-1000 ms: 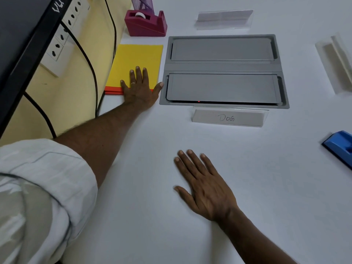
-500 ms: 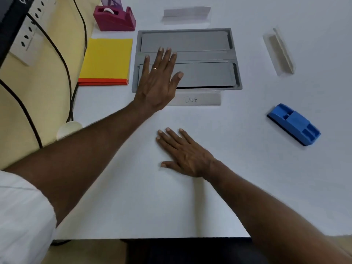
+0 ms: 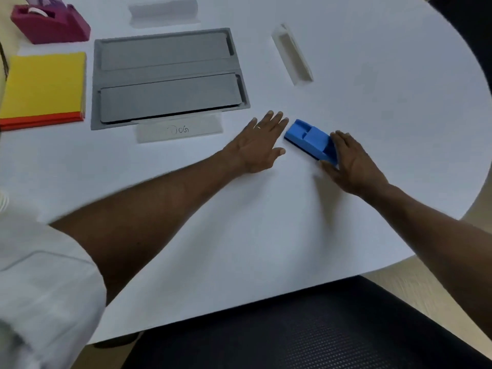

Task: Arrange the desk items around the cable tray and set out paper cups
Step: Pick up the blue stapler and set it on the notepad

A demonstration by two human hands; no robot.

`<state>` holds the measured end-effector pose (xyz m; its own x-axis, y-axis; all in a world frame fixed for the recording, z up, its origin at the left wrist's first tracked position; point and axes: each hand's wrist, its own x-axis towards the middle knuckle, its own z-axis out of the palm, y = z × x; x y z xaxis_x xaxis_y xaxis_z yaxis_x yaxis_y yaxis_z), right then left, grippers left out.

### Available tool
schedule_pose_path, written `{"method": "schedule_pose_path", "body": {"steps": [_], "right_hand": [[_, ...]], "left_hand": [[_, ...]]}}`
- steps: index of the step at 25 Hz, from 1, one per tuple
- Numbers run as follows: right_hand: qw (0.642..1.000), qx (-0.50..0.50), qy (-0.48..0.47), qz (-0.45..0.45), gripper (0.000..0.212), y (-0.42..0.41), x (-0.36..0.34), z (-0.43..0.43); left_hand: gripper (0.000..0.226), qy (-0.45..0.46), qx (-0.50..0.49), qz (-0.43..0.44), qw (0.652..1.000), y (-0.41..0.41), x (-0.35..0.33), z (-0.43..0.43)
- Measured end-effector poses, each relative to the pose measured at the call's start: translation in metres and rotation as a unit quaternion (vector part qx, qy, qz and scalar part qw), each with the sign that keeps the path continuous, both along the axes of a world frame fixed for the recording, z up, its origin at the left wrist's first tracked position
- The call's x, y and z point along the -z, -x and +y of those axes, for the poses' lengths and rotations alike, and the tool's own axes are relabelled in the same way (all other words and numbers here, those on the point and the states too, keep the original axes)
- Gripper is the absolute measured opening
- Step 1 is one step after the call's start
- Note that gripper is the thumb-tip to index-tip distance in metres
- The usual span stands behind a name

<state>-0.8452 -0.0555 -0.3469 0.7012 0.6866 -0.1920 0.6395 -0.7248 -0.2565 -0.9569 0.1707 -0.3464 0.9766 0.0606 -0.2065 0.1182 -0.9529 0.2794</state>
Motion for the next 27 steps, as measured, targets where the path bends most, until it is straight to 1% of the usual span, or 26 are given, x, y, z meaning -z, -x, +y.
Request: {"method": "schedule_pose_path", "body": {"steps": [2, 6, 8, 11, 15, 21, 24, 27], "right_hand": [[0.998, 0.023, -0.007, 0.050, 0.074, -0.003, 0.008, -0.005], [0.999, 0.017, -0.043, 0.026, 0.062, -0.013, 0.013, -0.002], [0.999, -0.004, -0.049, 0.022, 0.060, -0.016, 0.013, -0.001], [0.997, -0.044, -0.063, 0.024, 0.060, -0.013, 0.007, 0.001], [0.989, -0.112, -0.094, 0.018, 0.058, 0.001, -0.012, 0.023], [0.970, -0.205, -0.128, 0.005, 0.059, 0.042, -0.044, 0.091], [0.956, -0.248, -0.154, -0.001, 0.059, 0.069, -0.055, 0.142], [0.945, -0.278, -0.172, 0.013, 0.059, 0.101, -0.056, 0.201]], "left_hand": [[0.075, 0.008, 0.009, 0.027, 1.000, -0.023, 0.004, -0.018], [0.081, 0.005, 0.033, 0.042, 0.999, -0.053, 0.011, -0.032], [0.079, -0.001, 0.042, 0.030, 0.999, -0.058, 0.015, -0.031], [0.070, 0.006, 0.037, -0.025, 0.999, -0.047, 0.016, -0.015], [0.066, 0.055, -0.003, -0.075, 0.996, -0.003, 0.010, 0.018], [0.062, 0.053, -0.055, -0.168, 0.983, 0.081, -0.019, 0.078], [0.063, 0.063, -0.091, -0.177, 0.978, 0.126, -0.036, 0.120], [0.063, 0.092, -0.166, -0.176, 0.966, 0.170, -0.050, 0.160]]}}
